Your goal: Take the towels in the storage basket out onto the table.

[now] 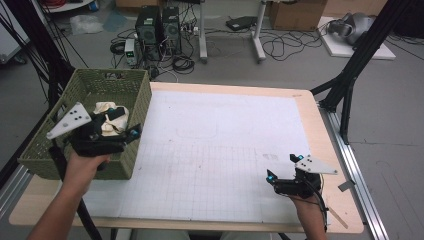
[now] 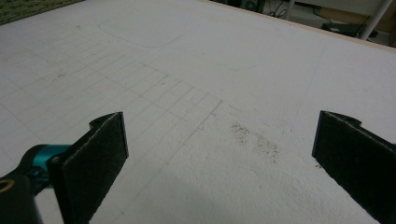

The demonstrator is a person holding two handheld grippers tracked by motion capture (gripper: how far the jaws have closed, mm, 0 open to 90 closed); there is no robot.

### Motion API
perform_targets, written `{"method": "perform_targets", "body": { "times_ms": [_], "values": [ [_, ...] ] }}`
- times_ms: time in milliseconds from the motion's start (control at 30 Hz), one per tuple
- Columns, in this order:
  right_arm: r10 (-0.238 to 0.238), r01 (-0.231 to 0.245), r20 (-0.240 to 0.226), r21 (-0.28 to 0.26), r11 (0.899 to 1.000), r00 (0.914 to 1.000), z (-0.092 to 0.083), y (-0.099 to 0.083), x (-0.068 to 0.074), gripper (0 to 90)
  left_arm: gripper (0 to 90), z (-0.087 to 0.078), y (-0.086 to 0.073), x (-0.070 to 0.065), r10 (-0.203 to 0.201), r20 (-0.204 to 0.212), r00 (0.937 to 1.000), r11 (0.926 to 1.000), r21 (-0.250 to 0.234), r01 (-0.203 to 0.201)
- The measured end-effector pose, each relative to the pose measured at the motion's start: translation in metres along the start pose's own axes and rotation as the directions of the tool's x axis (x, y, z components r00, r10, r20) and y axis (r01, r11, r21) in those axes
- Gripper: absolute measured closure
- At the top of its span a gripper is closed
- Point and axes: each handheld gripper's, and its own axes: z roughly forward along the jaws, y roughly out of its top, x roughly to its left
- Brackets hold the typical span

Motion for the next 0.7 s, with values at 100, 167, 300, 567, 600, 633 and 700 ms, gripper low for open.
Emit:
{"method": "perform_targets", "body": {
  "times_ms": [100,167,300,567,600,633,700],
  "values": [
    [0.006,-0.006,0.001,0.001,1.0,1.0,0.0,0.0,0.0,2.7,18.0,-0.006,0.011,0.021,-0.018,-0.027,0.9995,0.9998,-0.01,0.017],
    [0.005,-0.005,0.0,0.001,1.0,1.0,0.0,0.0,0.0,2.7,17.9,-0.007,0.013,0.026,-0.027,-0.028,0.9992,0.9996,-0.01,0.027],
    [0.006,-0.006,0.0,0.005,1.0,1.0,0.001,-0.001,0.0,2.7,17.4,-0.011,0.018,0.051,-0.042,-0.049,0.9979,0.9991,0.0,0.042],
    [0.004,-0.004,-0.001,0.01,1.0,1.0,0.002,-0.001,-0.001,2.7,17.4,-0.012,0.014,0.083,-0.056,-0.117,0.9915,0.9973,0.041,0.061],
    [0.004,-0.004,0.001,0.011,1.0,1.0,0.002,-0.001,-0.001,2.7,17.5,-0.011,0.012,0.088,-0.058,-0.128,0.9901,0.9965,0.051,0.065],
    [0.003,-0.003,0.0,0.012,1.0,1.0,0.002,-0.001,-0.001,2.7,17.5,-0.011,0.01,0.093,-0.063,-0.144,0.9876,0.9954,0.063,0.073],
    [0.004,-0.004,-0.002,0.014,1.0,1.0,0.002,-0.001,0.0,2.7,17.5,-0.007,0.003,0.109,-0.086,-0.193,0.9774,0.9896,0.097,0.106]
  ]
}}
